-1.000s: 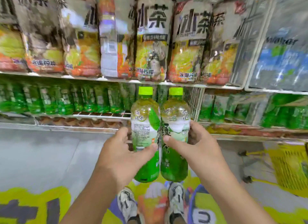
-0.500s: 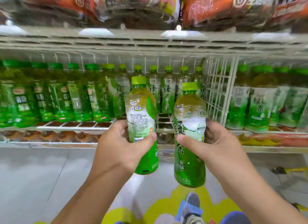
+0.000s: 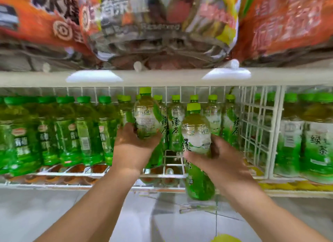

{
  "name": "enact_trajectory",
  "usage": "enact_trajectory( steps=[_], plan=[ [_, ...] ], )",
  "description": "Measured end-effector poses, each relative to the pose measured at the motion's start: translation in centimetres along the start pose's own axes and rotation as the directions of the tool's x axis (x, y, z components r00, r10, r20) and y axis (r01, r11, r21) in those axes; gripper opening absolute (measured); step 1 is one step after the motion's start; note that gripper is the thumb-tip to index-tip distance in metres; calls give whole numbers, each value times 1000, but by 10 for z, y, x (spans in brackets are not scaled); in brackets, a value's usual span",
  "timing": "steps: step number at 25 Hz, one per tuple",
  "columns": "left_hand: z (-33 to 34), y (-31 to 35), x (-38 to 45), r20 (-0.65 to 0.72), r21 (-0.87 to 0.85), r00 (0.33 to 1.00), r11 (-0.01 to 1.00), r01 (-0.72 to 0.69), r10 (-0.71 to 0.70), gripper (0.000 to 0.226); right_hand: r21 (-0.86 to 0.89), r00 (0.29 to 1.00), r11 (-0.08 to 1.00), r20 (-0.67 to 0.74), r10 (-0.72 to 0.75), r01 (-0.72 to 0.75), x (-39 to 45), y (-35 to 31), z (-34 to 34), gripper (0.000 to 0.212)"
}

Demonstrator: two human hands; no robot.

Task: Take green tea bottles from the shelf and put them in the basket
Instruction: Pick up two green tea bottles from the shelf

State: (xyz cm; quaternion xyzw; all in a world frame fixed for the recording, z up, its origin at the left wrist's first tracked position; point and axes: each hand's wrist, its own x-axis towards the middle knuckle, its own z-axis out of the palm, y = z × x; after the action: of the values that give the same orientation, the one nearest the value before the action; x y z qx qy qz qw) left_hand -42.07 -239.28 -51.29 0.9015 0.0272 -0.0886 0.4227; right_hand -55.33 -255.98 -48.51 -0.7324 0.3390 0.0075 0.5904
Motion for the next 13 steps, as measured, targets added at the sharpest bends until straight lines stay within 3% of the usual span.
enact_trajectory(
  steps=[4, 6, 13],
  plan=[
    [13, -9, 20, -41, 172, 999, 985, 21, -14, 65, 54, 999, 998, -5, -38, 38, 35, -8, 22, 31],
    [17, -9, 23, -61, 307, 998, 950, 52, -35, 71, 69, 999, 997, -15, -40, 41, 53, -10, 33, 36],
    [32, -13, 33, -7, 394, 997, 916, 71, -74, 82, 13, 993, 994, -52, -106, 107, 92, -6, 66, 31]
  ],
)
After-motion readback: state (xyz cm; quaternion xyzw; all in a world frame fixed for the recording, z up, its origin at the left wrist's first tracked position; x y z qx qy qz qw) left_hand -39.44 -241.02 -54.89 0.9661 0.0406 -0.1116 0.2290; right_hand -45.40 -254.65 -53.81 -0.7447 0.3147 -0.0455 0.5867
